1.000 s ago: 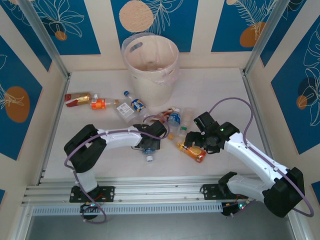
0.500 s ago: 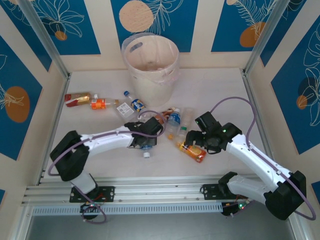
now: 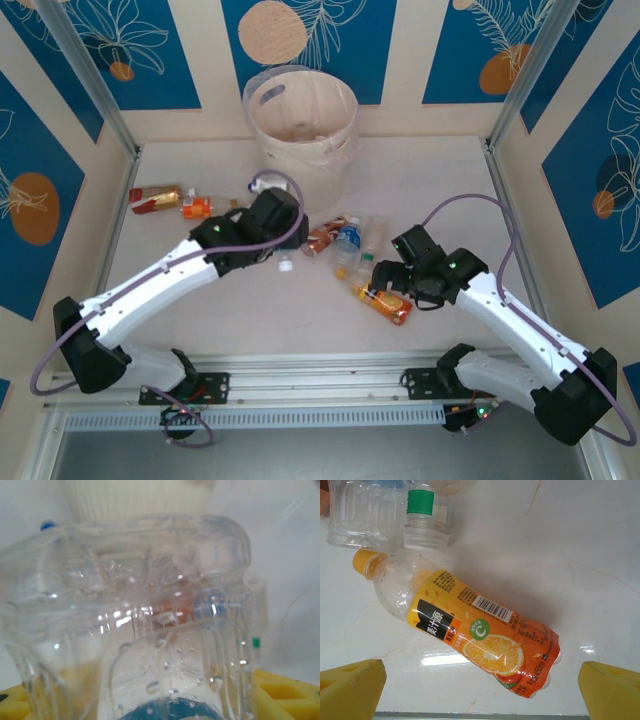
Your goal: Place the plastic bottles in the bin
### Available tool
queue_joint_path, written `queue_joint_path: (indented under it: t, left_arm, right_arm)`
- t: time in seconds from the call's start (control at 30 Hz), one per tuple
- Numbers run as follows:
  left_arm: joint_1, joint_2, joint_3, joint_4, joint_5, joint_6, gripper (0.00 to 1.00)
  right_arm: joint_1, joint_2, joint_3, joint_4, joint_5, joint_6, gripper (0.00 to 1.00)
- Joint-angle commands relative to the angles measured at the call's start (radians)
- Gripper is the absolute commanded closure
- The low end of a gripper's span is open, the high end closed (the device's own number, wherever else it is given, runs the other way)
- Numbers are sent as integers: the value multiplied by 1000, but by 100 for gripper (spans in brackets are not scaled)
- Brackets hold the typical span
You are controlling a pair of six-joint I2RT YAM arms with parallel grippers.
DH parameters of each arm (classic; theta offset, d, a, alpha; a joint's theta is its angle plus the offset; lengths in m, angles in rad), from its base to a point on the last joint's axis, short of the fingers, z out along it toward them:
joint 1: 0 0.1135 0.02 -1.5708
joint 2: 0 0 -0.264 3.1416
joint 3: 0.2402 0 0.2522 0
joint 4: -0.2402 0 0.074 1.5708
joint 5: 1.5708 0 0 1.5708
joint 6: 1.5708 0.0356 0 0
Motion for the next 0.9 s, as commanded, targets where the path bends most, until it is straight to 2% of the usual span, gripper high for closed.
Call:
queue_joint_path:
  t: [0.0,0.23,0.43,0.63,0.87]
  left_arm:
    - [39,54,159,-30,-12,127,39]
    - [137,237,490,36,39,242,39]
    - [198,412,775,58,70,281,38]
    - [247,578,979,149,74,344,38]
    - [324,741,1133,215,61,376,37]
  right_arm:
    - [16,-20,27,2,25,28,1]
    - [47,-27,35,10,39,45,1]
    - [90,-26,50,15,48,67,1]
    - [146,-23,59,11,66,103,1]
    - [196,-25,77,-23,102,132,1]
